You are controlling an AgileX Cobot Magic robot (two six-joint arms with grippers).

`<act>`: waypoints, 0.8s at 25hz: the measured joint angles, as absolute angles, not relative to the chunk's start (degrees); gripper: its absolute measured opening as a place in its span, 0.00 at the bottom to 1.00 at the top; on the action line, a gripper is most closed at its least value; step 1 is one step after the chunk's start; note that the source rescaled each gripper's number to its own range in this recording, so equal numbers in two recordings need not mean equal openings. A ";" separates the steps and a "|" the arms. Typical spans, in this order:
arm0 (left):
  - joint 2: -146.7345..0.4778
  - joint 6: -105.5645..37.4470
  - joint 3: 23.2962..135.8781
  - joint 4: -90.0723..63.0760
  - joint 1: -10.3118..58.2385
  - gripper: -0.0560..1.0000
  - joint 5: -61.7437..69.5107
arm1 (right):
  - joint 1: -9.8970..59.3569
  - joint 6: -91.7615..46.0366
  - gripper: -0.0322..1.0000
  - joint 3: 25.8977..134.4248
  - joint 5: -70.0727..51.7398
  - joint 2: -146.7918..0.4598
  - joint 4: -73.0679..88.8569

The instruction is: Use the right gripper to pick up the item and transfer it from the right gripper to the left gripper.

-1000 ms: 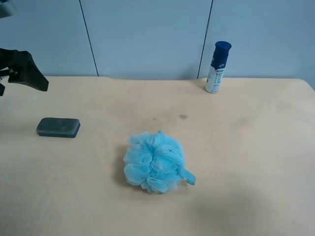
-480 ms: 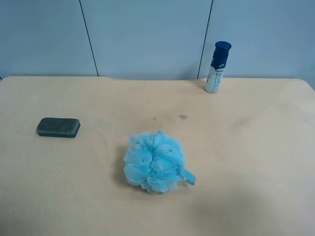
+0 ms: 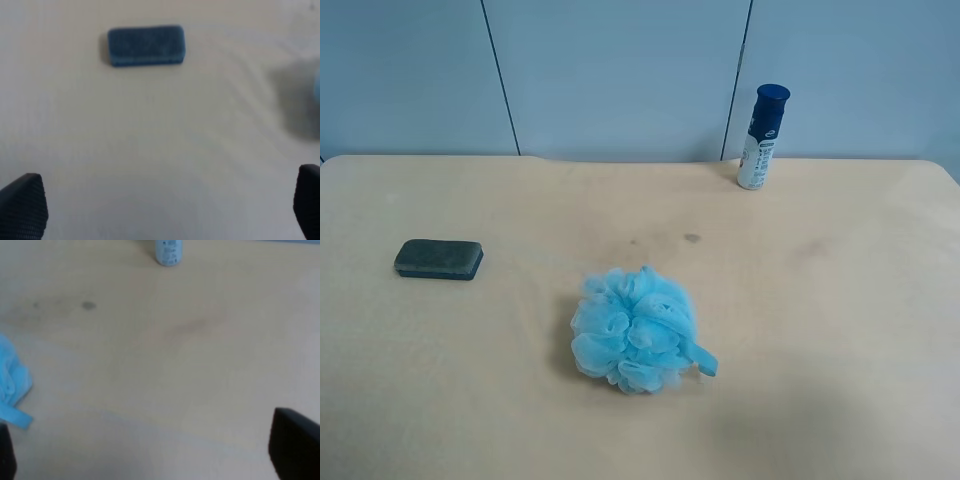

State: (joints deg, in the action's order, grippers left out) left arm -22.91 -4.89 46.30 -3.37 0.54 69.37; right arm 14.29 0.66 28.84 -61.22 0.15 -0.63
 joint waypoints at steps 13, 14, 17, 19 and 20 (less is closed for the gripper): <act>0.04 -3.27 31.37 -3.14 0.54 0.99 65.98 | 14.29 0.66 1.00 28.84 -61.22 0.15 -0.63; 0.04 -3.17 31.19 -3.12 0.54 0.99 65.38 | 14.29 0.66 1.00 28.84 -61.22 0.15 -0.63; 0.13 -3.17 29.61 -3.18 0.54 0.99 61.83 | 14.29 0.66 1.00 28.84 -61.22 0.15 -0.63; 0.19 -3.03 29.10 -3.18 0.54 1.00 61.17 | 14.29 0.66 1.00 28.84 -61.22 0.15 -0.63; 0.21 -2.98 29.11 -3.18 0.54 1.00 60.91 | 14.29 0.66 1.00 28.84 -61.22 0.15 -0.63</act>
